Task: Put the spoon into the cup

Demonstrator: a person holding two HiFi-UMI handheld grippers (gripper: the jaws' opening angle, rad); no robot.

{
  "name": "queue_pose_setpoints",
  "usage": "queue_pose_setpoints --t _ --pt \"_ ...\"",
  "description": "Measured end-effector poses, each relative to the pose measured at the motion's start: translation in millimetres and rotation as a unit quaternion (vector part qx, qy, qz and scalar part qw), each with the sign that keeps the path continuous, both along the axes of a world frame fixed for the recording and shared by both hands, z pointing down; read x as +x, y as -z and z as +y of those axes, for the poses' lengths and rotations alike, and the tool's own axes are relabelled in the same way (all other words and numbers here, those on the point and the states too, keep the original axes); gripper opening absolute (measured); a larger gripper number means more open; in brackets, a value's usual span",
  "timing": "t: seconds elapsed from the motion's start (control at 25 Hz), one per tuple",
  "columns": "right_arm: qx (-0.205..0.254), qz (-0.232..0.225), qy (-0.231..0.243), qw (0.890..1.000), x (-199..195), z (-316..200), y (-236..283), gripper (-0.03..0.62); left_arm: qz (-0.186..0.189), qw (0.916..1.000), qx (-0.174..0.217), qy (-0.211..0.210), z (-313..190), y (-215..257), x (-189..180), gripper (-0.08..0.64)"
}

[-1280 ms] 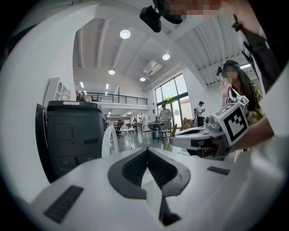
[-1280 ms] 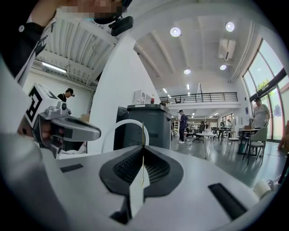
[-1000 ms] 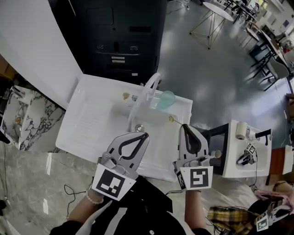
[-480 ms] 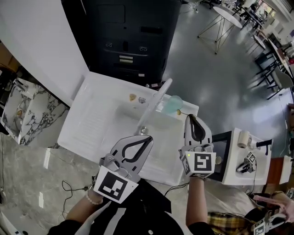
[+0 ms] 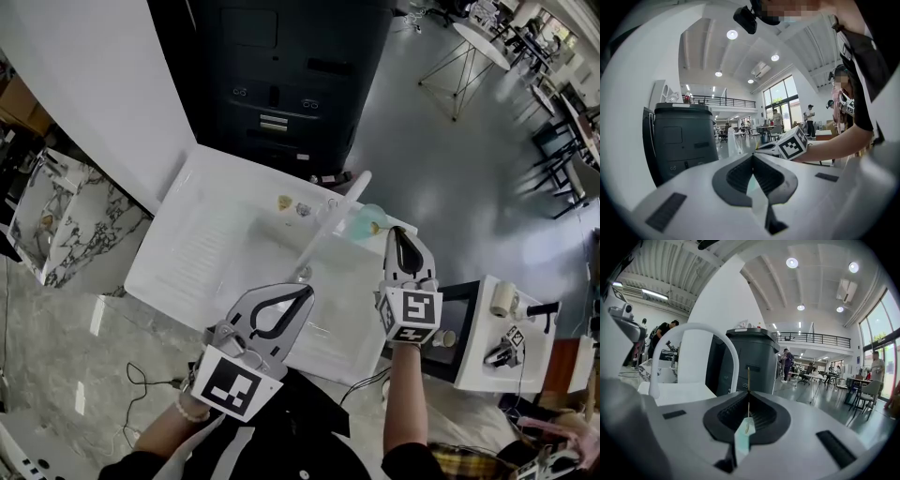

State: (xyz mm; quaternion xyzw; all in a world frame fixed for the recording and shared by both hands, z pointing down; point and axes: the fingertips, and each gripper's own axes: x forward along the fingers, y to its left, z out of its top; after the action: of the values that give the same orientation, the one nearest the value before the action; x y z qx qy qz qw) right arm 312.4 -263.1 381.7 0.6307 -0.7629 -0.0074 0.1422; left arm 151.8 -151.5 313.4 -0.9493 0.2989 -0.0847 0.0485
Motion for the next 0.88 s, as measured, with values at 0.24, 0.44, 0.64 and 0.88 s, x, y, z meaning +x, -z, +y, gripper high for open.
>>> queue_pose_setpoints --t 0.24,0.44,0.64,0.88 --pt "-0.029 0.017 -0.004 0.999 11.1 -20.2 -28.2 0.008 0.0 1.0 0.001 0.007 -2.7 -1.1 -3.9 -0.003" --pt "-0.058 -0.002 -0.012 0.998 19.2 -36.3 -51.1 0.008 -0.004 0.9999 -0.001 0.014 -6.8 -1.8 -9.1 -0.003" --pt "-0.077 -0.065 -0.016 0.995 22.7 -51.1 -69.2 0.008 -0.006 0.9998 -0.003 0.021 -9.1 -3.3 -12.6 -0.003" --pt "-0.101 -0.114 -0.034 0.988 28.1 -62.5 -91.3 0.009 -0.007 0.9996 -0.005 0.027 -13.0 -5.4 -18.6 -0.003"
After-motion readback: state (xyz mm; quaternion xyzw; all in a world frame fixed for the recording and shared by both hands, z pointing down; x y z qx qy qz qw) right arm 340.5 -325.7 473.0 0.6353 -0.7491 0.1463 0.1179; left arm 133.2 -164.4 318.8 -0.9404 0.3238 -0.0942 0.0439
